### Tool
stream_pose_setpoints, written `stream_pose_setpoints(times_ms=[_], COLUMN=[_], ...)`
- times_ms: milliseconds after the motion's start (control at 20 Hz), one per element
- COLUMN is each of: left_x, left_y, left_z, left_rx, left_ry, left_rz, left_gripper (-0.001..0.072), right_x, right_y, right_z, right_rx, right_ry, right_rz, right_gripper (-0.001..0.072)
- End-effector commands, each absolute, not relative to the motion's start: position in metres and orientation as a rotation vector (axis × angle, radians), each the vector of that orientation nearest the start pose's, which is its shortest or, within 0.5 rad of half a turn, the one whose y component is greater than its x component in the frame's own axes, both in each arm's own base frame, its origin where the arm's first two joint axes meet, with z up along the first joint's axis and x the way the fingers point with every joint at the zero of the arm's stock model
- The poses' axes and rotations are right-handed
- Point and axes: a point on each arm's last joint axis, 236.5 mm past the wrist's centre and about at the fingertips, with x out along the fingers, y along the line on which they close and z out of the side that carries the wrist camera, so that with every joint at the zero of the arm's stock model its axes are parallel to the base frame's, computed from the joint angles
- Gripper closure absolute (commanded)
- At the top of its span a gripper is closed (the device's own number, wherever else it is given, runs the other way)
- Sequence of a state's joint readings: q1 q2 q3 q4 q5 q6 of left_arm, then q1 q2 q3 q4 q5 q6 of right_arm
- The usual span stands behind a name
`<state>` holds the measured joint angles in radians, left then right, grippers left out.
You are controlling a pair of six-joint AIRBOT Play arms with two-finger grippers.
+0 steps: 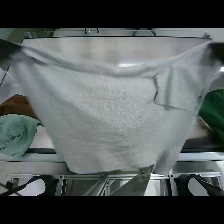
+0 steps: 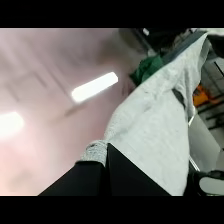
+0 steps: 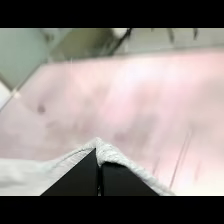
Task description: Fold the shirts.
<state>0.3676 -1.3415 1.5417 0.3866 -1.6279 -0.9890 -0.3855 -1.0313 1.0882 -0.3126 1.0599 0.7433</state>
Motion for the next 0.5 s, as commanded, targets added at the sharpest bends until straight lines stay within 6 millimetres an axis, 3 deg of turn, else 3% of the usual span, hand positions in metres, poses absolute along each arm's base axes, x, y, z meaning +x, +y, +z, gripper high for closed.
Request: stream_pose_setpoints(times_ms=[0,100,200,300,450], left_x=[0.414,0.43,0.453,0.477,0.507], left_y=[-0.11,-0.107,-0.094,-0.078,-0.069], left_z=[0.062,0.001,-0.035,-0.048,-0.05], left_rx=[-0.473,-0.546,-0.618,-0.647,-0.64], left_ry=[1.202,1.3,1.346,1.334,1.289], left_rz=[-0.902,-0.909,-0.877,-0.829,-0.79], left_gripper=[0.0692,0.0694,0.0695,0.0696,0.0695], right_x=[0.462,0.484,0.504,0.52,0.541], right_y=[0.053,0.044,0.033,0.02,0.0], right_z=[0.083,0.031,0.001,-0.011,-0.008], right_rx=[0.563,0.666,0.753,0.766,0.765], right_ry=[0.662,0.713,0.731,0.729,0.695], right_rz=[0.505,0.463,0.438,0.416,0.391], right_gripper=[0.0703,0.0703,0.0703,0.0703,0.0703])
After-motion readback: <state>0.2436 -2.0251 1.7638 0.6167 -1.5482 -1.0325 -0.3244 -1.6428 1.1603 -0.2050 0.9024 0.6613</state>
